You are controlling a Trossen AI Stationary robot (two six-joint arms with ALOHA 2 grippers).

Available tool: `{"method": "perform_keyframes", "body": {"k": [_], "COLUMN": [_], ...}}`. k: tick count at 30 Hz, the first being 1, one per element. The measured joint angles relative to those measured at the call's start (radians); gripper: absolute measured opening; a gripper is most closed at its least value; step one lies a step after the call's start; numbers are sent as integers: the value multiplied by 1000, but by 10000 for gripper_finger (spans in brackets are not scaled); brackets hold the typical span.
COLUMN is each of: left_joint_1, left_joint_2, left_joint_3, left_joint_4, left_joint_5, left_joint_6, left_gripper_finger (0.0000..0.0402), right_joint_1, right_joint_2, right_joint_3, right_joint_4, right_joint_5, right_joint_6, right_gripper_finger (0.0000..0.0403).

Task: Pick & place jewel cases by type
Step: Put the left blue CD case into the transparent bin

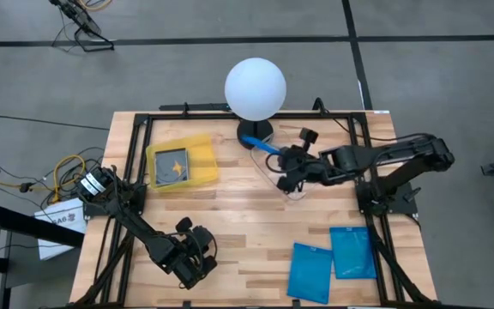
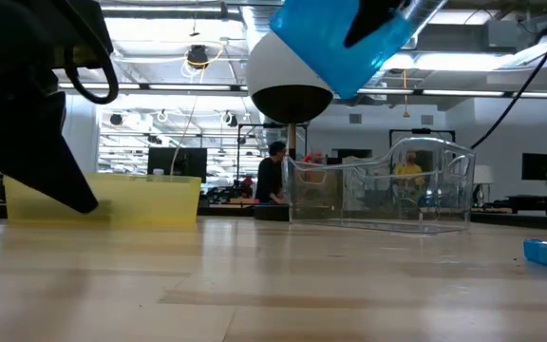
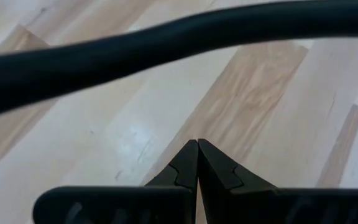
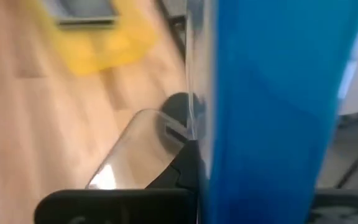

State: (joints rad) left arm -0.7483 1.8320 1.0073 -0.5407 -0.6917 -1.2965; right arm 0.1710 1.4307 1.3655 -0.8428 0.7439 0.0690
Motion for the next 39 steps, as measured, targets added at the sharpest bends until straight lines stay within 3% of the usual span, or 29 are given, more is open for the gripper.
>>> {"method": "perform_keyframes", "body": {"k": [10,23,28,39], "left_joint_1": [0,25,47,94], "left_joint_2": [0,0,0,0], "left_joint_3": [0,0,0,0], "left_joint_4": [1,6,20,19], "left_joint_5": [-59,-83,-83,-75], "left_joint_6": [37,86,109,109], "left_gripper_finger": [0,0,0,0], "right_joint_1": [-24,-55,-95,-146], "right_joint_2": [-1,-6,-6,-6], "right_joint_3": [-381,-837,-925,-931], "right_joint_4": [451,1266,1405,1415], "right_joint_5": [144,144,103,92], "right_joint_6": [-12,-301,-314,-314], "right_gripper_finger": [1,0,2,48]}}
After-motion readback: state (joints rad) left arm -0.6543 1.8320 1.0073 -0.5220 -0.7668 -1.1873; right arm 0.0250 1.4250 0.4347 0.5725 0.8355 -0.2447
